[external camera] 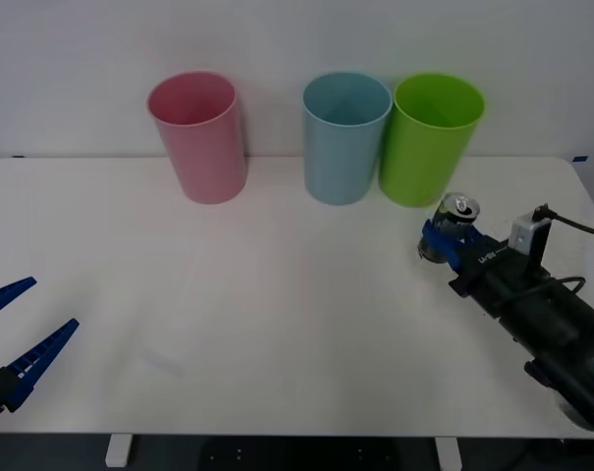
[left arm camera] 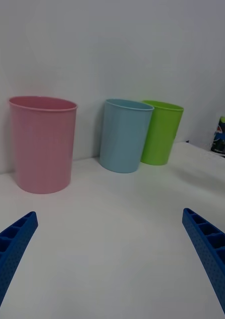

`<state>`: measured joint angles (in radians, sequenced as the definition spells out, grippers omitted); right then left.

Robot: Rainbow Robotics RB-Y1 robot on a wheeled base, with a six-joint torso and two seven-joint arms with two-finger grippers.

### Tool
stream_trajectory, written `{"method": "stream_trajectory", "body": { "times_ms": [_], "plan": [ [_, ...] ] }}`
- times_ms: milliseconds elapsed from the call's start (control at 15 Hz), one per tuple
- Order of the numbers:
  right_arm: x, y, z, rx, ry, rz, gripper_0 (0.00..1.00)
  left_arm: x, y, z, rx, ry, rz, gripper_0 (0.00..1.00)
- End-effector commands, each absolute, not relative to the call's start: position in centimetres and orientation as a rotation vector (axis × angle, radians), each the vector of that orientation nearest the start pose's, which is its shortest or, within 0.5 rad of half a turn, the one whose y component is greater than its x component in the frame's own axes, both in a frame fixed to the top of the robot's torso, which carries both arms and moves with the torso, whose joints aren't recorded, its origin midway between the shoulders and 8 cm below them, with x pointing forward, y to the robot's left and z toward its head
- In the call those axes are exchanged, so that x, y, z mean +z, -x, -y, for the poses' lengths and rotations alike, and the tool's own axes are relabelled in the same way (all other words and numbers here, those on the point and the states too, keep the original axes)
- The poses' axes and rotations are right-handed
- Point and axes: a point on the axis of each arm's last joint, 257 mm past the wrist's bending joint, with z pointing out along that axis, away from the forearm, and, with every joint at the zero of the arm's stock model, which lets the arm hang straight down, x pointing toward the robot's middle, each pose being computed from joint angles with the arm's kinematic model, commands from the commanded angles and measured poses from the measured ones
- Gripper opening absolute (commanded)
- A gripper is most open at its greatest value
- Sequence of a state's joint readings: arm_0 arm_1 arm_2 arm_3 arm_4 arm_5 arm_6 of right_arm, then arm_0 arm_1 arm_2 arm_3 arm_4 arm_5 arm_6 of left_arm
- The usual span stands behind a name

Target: Grasp the object on the table and drop it into the matching bin: aluminum can to the light blue bin, PET bottle to the pink bin.

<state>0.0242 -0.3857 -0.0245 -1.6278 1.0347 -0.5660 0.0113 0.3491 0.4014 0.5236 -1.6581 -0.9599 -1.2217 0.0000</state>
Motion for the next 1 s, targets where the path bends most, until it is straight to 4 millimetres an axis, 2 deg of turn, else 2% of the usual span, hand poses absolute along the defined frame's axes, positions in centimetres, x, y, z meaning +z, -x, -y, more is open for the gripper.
{"method": "stream_trajectory", "body": {
  "times_ms": [67, 200, 667, 1000],
  "plan": [
    [-13.0, -49.4, 19.3, 0.579, 0.353, -1.393, 0.0, -16.9, -34.2, -33.0, -0.567, -0.465, -1.441, 1.0],
    [-10.8, -49.6, 18.9, 0.576, 0.391, -1.356, 0.0, -16.9, -34.2, -33.0, -0.567, -0.465, -1.441, 1.0],
    [-4.2, -52.5, 17.1, 0.586, 0.441, -1.287, 0.0, -16.9, -34.2, -33.0, -0.567, -0.465, -1.441, 1.0],
    [-2.9, -55.5, 15.0, 0.623, 0.454, -1.291, 0.0, -16.9, -34.2, -33.0, -0.567, -0.465, -1.441, 1.0]
  ]
}}
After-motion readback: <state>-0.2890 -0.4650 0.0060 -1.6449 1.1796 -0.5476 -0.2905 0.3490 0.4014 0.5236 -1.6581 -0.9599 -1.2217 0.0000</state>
